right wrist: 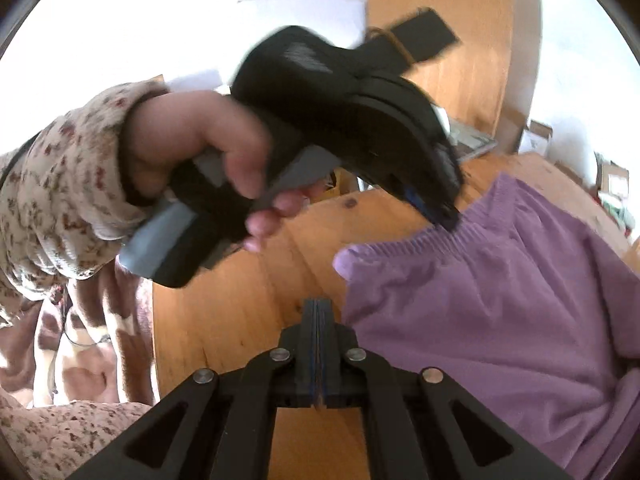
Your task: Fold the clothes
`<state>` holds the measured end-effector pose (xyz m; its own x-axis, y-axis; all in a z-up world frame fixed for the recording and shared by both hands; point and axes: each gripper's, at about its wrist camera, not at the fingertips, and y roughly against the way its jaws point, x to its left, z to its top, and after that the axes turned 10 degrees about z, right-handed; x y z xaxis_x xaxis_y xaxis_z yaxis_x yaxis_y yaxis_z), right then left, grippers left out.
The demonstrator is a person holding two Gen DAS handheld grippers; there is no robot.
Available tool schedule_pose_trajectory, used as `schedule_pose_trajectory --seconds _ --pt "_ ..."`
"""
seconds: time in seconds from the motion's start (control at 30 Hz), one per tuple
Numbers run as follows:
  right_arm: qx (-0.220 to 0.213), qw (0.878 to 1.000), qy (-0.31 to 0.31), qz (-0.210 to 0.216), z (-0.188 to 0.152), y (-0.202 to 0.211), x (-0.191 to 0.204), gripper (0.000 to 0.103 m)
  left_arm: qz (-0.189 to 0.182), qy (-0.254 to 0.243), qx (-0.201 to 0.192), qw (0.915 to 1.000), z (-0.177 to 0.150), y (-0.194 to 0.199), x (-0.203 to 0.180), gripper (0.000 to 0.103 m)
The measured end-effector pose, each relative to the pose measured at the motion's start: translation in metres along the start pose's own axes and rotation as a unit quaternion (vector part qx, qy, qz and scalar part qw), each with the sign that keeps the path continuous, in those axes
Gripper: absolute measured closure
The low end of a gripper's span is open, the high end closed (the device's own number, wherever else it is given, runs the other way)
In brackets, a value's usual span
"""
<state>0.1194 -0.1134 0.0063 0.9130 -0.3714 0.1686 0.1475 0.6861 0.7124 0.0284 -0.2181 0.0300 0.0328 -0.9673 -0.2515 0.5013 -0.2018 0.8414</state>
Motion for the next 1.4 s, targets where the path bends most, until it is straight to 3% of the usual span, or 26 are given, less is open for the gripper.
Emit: schedule_pose_trajectory --seconds 0.17,0.3,0.4,0.47,0.57,0.67,0.9,1.0,1.1,1.3,1.4 --pt "-0.041 0.996 -0.060 -0.052 -0.020 0.052 -0.039 0.102 0.018 -0.007 -0.035 0.9992 -0.001 0.022 -0.008 0.093" --pt "-0.087 0.982 -0.110 -0.126 -0.056 0.110 -0.064 0.101 0.021 -0.032 -0.072 0.9966 -0.002 0.044 -0.024 0.090" --pt "-0.103 0.960 -0.158 -0.205 -0.085 0.153 -0.088 0.099 -0.002 -0.055 -0.087 0.9947 -0.005 0.052 -0.048 0.082" --pt "-0.104 0.944 -0.196 -0.244 -0.100 0.175 -0.111 0.089 -0.027 -0.082 -0.077 0.9933 -0.009 0.048 -0.072 0.081" --pt "-0.110 0.908 -0.269 -0.301 -0.134 0.208 -0.140 0.082 -0.058 -0.127 -0.059 0.9885 -0.017 0.036 -0.110 0.080" --pt "-0.135 0.876 -0.331 -0.323 -0.168 0.242 -0.168 0.078 -0.081 -0.170 -0.046 0.9811 -0.022 0.021 -0.151 0.080" --pt "-0.147 0.836 -0.381 -0.366 -0.201 0.270 -0.208 0.075 -0.107 -0.219 -0.029 0.9693 -0.031 -0.002 -0.209 0.073" --pt "-0.147 0.834 -0.389 -0.362 -0.209 0.278 -0.223 0.075 -0.114 -0.237 -0.036 0.9642 -0.035 -0.006 -0.227 0.073" --pt "-0.138 0.834 -0.389 -0.366 -0.210 0.279 -0.244 0.074 -0.092 -0.251 -0.038 0.9627 -0.042 -0.010 -0.239 0.073" --pt "-0.108 0.857 -0.372 -0.340 -0.202 0.264 -0.261 0.074 -0.070 -0.271 -0.035 0.9594 -0.049 -0.022 -0.257 0.073" --pt "-0.082 0.858 -0.367 -0.351 -0.199 0.254 -0.269 0.074 -0.041 -0.271 -0.036 0.9610 -0.048 -0.031 -0.262 0.073"
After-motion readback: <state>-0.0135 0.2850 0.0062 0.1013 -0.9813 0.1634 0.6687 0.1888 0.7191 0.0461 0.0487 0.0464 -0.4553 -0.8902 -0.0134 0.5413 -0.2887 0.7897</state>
